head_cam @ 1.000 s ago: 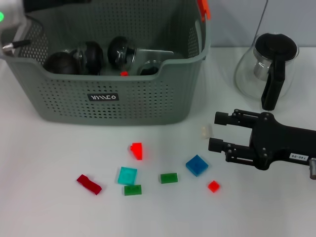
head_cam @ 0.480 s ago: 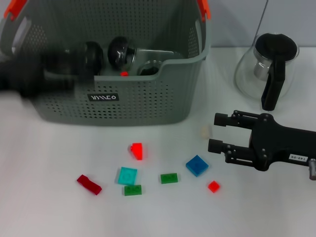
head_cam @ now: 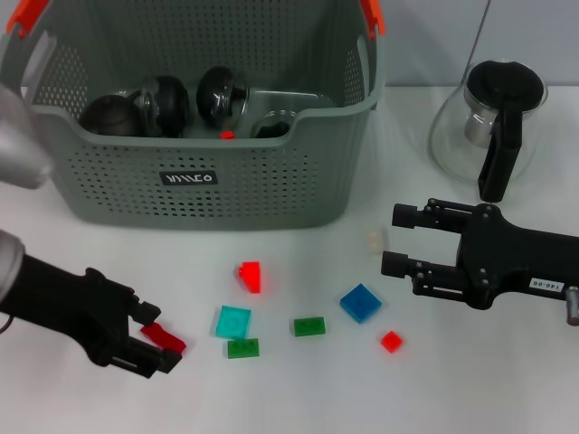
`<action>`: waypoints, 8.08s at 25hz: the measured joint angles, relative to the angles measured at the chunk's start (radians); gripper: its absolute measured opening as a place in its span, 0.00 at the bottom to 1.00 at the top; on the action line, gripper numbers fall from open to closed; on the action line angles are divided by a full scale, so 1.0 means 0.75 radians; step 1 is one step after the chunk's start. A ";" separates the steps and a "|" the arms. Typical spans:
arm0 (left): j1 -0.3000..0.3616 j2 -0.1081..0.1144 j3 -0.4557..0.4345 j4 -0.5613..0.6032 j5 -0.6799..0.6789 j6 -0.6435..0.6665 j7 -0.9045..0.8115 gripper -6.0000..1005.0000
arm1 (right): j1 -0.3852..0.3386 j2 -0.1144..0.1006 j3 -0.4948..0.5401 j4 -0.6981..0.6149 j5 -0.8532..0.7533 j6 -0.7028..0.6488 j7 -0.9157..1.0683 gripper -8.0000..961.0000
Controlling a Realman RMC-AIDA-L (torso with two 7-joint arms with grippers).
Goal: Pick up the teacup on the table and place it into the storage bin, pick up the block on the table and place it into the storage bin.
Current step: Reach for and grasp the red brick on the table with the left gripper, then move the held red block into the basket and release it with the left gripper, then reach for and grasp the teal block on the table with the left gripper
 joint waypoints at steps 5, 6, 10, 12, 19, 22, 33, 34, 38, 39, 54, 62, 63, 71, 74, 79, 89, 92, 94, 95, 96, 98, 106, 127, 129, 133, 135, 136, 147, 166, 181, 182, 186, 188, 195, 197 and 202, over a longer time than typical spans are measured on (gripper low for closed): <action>-0.004 0.008 0.177 0.024 0.070 -0.095 -0.087 0.69 | -0.002 -0.002 0.000 0.000 0.000 -0.002 0.000 0.75; -0.005 0.008 0.208 0.022 0.092 -0.126 -0.090 0.69 | -0.002 -0.002 0.000 0.000 0.000 -0.003 0.000 0.75; -0.006 0.005 0.327 -0.003 0.167 -0.239 -0.092 0.68 | -0.004 -0.002 0.000 0.000 0.000 -0.004 0.000 0.75; -0.006 0.006 0.362 -0.028 0.182 -0.283 -0.092 0.68 | -0.004 -0.002 0.000 0.000 0.000 -0.004 0.000 0.75; -0.028 0.007 0.439 -0.115 0.228 -0.384 -0.092 0.67 | -0.002 -0.001 0.001 0.000 -0.001 -0.005 0.000 0.75; -0.047 0.007 0.458 -0.167 0.231 -0.415 -0.092 0.67 | -0.001 0.000 0.000 0.000 -0.001 -0.003 0.000 0.75; -0.099 0.008 0.469 -0.276 0.241 -0.482 -0.085 0.66 | -0.007 0.000 0.000 0.000 -0.001 0.002 0.000 0.75; -0.105 0.009 0.469 -0.287 0.250 -0.486 -0.086 0.66 | -0.007 0.000 0.001 0.000 -0.001 0.002 0.000 0.75; -0.135 0.011 0.444 -0.339 0.303 -0.488 -0.101 0.65 | -0.009 0.000 0.000 0.000 -0.001 0.004 0.000 0.75; -0.137 0.011 0.441 -0.343 0.309 -0.486 -0.105 0.65 | -0.010 0.000 0.000 0.000 -0.001 0.004 0.000 0.75; -0.094 0.005 0.446 -0.243 0.313 -0.345 -0.162 0.63 | -0.011 -0.004 0.000 0.000 0.000 0.001 0.000 0.75; -0.064 0.002 0.444 -0.225 0.317 -0.391 -0.183 0.62 | -0.011 -0.005 0.000 0.000 -0.001 0.001 0.000 0.75; -0.060 0.002 0.446 -0.222 0.321 -0.410 -0.191 0.62 | -0.011 -0.006 0.000 0.000 -0.001 0.001 0.000 0.75; -0.023 0.002 0.465 -0.183 0.335 -0.436 -0.186 0.61 | -0.011 -0.006 0.000 0.000 0.002 0.000 -0.001 0.75; -0.021 0.002 0.470 -0.181 0.332 -0.423 -0.186 0.61 | -0.006 -0.006 0.001 0.000 0.002 -0.001 -0.001 0.75; -0.016 0.000 0.501 -0.180 0.332 -0.416 -0.196 0.57 | -0.001 -0.006 0.001 0.000 0.001 0.000 0.000 0.75; -0.014 -0.002 0.511 -0.187 0.339 -0.434 -0.198 0.43 | -0.007 -0.006 0.000 0.000 0.002 -0.001 0.000 0.75; -0.014 -0.002 0.516 -0.196 0.340 -0.453 -0.198 0.42 | -0.007 -0.006 0.000 0.000 0.001 -0.002 -0.001 0.75; -0.014 -0.002 0.519 -0.202 0.341 -0.461 -0.198 0.41 | -0.006 -0.006 0.000 0.000 0.000 -0.002 -0.001 0.75; -0.014 -0.002 0.522 -0.206 0.341 -0.465 -0.198 0.41 | -0.006 -0.006 0.000 0.000 0.000 -0.002 -0.001 0.75; -0.014 -0.002 0.525 -0.208 0.341 -0.466 -0.199 0.40 | -0.005 -0.006 0.000 0.000 0.000 -0.002 -0.001 0.75; -0.014 -0.002 0.526 -0.215 0.341 -0.469 -0.199 0.39 | -0.005 -0.006 0.000 0.000 0.000 -0.004 -0.001 0.75; -0.014 -0.002 0.529 -0.217 0.349 -0.471 -0.215 0.36 | -0.007 -0.006 0.000 0.000 -0.001 -0.005 0.000 0.75; -0.163 0.058 -0.146 -0.365 0.068 -0.110 0.101 0.22 | -0.012 -0.008 0.000 0.000 0.000 -0.005 0.000 0.75; -0.190 0.100 -0.275 -0.483 -0.034 -0.028 0.175 0.23 | -0.013 -0.008 0.000 0.000 0.000 -0.005 0.000 0.75; -0.216 0.194 -0.471 -0.765 -0.312 0.112 0.291 0.24 | -0.013 -0.008 0.000 0.000 -0.001 -0.005 0.000 0.75; -0.210 0.199 -0.540 -0.814 -0.466 0.140 0.287 0.25 | -0.012 -0.008 0.000 0.000 -0.001 -0.005 0.000 0.75; -0.208 0.197 -0.546 -0.816 -0.491 0.142 0.280 0.25 | -0.011 -0.007 0.000 0.000 -0.001 -0.005 0.000 0.75; -0.355 0.242 -0.555 -0.742 -0.903 -0.168 -0.184 0.28 | -0.005 -0.004 0.000 0.002 -0.001 -0.005 0.000 0.75; -0.560 0.184 -0.033 -0.519 0.205 -0.957 -0.616 0.33 | 0.006 0.006 0.002 0.000 0.009 0.014 -0.018 0.75; -0.277 0.073 -0.224 -0.303 -0.541 -0.919 -0.285 0.61 | 0.003 0.008 0.005 0.000 0.010 0.013 -0.018 0.75; -0.235 0.073 -0.240 -0.329 -0.714 -0.874 -0.197 0.63 | 0.003 0.008 0.005 0.000 0.010 0.011 -0.018 0.75; -0.140 0.117 -0.279 -0.544 -1.328 -0.569 0.089 0.68 | 0.000 0.008 0.003 0.000 0.003 0.007 -0.015 0.75; -0.134 0.144 -0.337 -0.646 -1.491 -0.384 0.129 0.69 | -0.003 0.008 -0.002 0.000 0.000 0.006 -0.014 0.75; -0.092 0.169 -0.480 -0.605 -1.243 0.018 0.137 0.69 | -0.016 -0.001 -0.010 -0.001 -0.051 -0.040 -0.013 0.75; -0.053 0.168 -0.433 -0.484 -1.038 0.051 0.142 0.69 | -0.018 -0.006 -0.008 -0.002 -0.069 -0.062 -0.016 0.75; 0.018 0.119 -0.225 -0.237 -0.632 0.061 0.145 0.69 | -0.025 -0.019 -0.002 -0.006 -0.074 -0.067 -0.008 0.75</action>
